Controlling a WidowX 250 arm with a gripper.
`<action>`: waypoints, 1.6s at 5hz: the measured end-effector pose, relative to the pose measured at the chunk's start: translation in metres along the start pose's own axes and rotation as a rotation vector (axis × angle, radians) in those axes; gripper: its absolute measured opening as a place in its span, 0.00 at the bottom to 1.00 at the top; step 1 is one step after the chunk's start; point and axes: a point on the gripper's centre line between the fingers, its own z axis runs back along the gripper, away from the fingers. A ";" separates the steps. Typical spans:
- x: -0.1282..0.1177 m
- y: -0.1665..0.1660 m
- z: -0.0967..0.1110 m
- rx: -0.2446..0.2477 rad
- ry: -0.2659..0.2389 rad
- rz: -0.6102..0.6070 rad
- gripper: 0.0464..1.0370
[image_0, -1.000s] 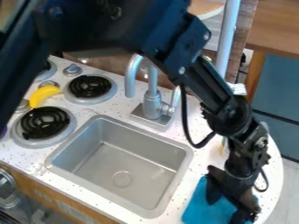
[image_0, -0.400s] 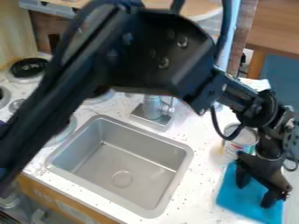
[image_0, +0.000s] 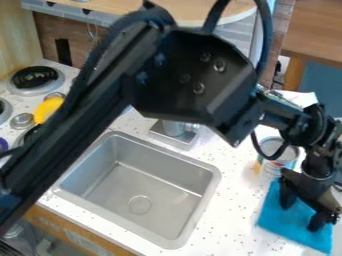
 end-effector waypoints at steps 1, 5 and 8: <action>-0.023 0.000 0.002 -0.003 -0.015 -0.010 0.96; -0.111 0.007 0.010 -0.024 -0.021 -0.017 0.96; -0.095 0.006 0.007 -0.025 0.042 0.001 0.96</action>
